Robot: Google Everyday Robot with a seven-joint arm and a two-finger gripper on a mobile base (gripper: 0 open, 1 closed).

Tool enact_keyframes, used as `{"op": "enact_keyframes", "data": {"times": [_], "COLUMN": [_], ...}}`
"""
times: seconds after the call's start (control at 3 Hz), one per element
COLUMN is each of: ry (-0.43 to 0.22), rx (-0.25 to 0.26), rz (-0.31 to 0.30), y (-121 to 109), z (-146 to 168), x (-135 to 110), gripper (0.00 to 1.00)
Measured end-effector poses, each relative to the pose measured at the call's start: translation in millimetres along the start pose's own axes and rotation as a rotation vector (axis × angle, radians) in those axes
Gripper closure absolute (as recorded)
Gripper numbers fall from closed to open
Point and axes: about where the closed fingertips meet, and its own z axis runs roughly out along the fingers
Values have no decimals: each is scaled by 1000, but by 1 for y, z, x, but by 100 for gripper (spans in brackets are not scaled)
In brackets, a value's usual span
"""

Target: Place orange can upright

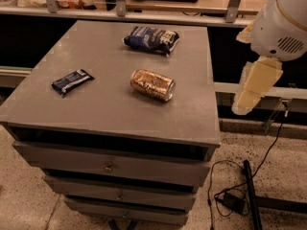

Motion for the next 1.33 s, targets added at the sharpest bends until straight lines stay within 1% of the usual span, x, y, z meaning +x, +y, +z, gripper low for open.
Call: {"op": "enact_keyframes", "data": {"times": [0.33,0.67,1.0,1.33], "ry": [-14,-19,-7,-5], "rx": [-12,-31,-29,-28], "rz": [31,156,268,318], "y": [-5,-11,-16,-16], "z": [21,43,65,66], "x": [-30,-51,-67,-68], "gripper": [0,0,0,0]}}
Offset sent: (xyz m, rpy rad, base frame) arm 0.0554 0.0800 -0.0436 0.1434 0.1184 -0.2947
